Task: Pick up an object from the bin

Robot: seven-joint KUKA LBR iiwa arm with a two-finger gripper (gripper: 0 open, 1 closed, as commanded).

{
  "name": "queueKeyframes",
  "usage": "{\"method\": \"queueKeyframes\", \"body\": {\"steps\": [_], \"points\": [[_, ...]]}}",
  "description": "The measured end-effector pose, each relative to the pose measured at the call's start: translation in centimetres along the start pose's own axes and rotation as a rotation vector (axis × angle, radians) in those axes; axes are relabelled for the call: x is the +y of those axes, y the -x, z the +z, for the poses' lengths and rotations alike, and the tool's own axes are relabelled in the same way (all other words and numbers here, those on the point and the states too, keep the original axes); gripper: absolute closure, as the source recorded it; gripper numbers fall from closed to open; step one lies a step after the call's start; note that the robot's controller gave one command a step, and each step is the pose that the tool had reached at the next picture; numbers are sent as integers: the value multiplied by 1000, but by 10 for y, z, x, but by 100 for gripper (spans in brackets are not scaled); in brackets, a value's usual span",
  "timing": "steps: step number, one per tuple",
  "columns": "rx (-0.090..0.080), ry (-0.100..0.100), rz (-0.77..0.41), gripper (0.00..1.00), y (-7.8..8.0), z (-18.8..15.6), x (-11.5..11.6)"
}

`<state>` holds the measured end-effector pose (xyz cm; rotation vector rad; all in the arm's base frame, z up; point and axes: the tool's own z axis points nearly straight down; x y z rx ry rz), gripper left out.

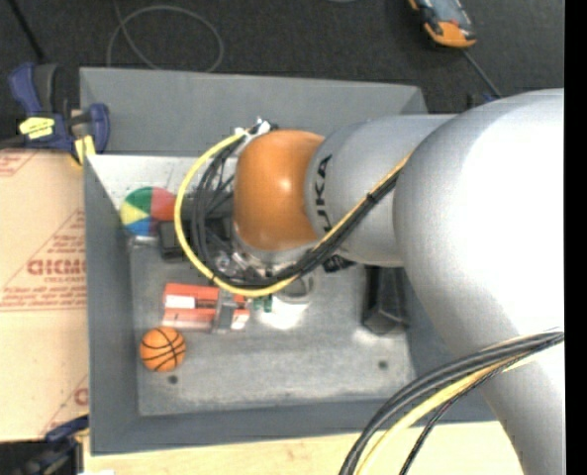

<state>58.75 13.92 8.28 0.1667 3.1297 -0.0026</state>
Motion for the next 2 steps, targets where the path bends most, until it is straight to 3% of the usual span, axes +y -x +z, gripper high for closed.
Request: {"method": "queueKeyframes", "body": {"steps": [1, 2], "points": [[-10, 3, -33, 100, -20, 5, 15], [-7, 5, -44, 100, -37, 7, 24]]}}
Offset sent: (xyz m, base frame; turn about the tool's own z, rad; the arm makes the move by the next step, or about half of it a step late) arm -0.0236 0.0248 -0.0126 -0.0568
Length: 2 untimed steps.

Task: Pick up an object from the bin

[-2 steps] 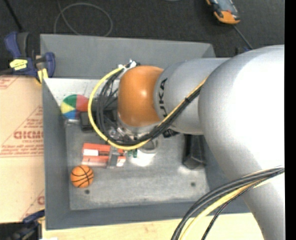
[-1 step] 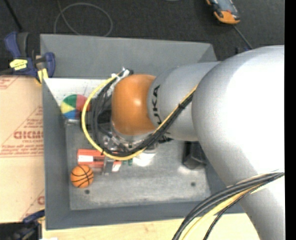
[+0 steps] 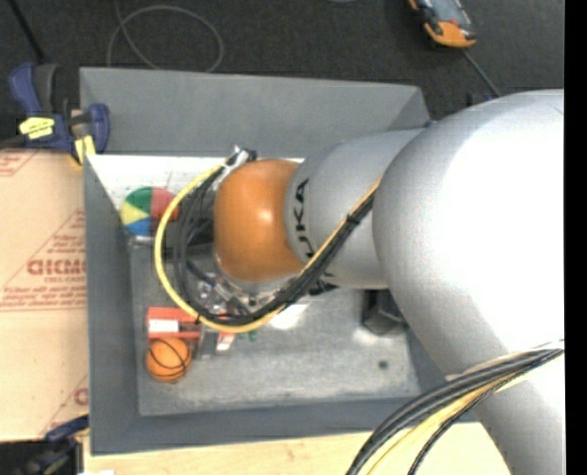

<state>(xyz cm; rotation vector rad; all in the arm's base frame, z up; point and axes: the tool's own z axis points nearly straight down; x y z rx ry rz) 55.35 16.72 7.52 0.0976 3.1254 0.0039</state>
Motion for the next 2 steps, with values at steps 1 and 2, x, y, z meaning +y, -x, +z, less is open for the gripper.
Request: {"method": "queueKeyframes", "body": {"steps": [1, 2], "points": [[16, -4, 6, 100, 10, -33, -14], [15, -4, -29, 100, -1, -80, -16]]}}
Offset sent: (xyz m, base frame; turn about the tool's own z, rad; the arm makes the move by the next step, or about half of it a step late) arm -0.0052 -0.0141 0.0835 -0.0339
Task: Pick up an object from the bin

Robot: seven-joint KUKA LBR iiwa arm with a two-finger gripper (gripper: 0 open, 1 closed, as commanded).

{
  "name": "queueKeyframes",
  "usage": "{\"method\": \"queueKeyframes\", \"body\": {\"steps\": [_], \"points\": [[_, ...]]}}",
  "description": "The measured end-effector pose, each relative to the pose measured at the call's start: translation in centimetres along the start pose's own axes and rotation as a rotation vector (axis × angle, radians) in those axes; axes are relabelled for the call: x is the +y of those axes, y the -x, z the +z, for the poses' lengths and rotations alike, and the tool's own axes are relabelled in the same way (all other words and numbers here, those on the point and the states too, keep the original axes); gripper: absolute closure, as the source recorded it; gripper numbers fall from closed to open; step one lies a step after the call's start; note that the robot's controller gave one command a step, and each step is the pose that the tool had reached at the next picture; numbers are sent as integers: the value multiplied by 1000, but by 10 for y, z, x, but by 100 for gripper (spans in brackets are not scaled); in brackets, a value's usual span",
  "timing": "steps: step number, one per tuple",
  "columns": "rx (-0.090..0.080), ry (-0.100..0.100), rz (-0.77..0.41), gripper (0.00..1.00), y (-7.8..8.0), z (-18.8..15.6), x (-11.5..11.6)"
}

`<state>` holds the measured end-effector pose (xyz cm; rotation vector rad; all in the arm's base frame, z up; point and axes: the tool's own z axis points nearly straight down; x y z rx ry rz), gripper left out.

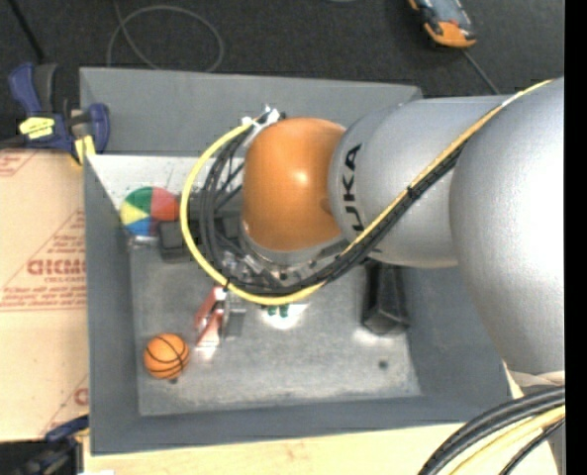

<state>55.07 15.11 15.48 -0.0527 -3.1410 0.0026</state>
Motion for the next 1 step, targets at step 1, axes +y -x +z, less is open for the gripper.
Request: {"method": "queueKeyframes", "body": {"steps": [1], "points": [[2, 1, -2, 100, -2, -44, 3]]}}
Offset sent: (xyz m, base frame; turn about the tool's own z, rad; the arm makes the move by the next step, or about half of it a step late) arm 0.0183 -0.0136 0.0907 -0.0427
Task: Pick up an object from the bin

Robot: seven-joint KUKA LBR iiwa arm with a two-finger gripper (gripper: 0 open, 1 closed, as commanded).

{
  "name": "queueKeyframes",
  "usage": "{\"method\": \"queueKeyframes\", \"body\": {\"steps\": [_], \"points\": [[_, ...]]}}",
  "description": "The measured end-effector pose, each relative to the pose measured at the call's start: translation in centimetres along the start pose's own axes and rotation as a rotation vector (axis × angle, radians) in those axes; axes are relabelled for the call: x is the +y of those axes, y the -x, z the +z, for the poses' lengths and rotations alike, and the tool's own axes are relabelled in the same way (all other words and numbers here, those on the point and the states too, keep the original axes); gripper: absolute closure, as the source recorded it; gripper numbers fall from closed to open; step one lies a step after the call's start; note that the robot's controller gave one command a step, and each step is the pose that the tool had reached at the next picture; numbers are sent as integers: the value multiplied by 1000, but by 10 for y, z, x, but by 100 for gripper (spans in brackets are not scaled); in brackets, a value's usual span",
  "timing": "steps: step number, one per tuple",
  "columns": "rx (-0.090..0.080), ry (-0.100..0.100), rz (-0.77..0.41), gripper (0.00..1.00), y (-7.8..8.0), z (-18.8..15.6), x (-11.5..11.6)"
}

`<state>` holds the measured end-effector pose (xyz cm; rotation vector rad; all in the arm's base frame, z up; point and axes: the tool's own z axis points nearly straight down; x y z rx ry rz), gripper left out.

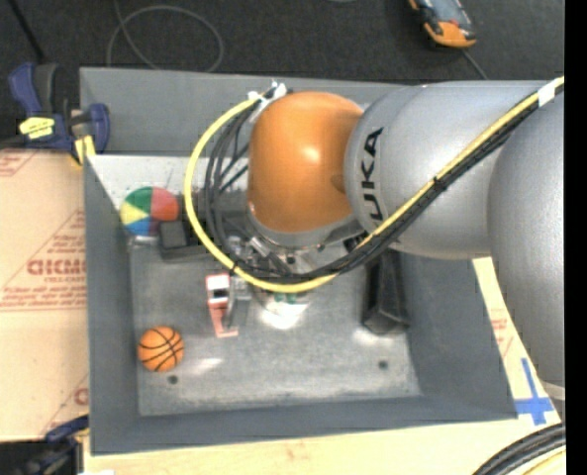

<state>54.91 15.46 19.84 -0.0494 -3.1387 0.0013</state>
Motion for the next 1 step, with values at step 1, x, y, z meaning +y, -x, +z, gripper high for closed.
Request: {"method": "queueKeyframes", "body": {"steps": [1], "points": [[-3, 0, -35, 100, 17, -41, -14]]}}
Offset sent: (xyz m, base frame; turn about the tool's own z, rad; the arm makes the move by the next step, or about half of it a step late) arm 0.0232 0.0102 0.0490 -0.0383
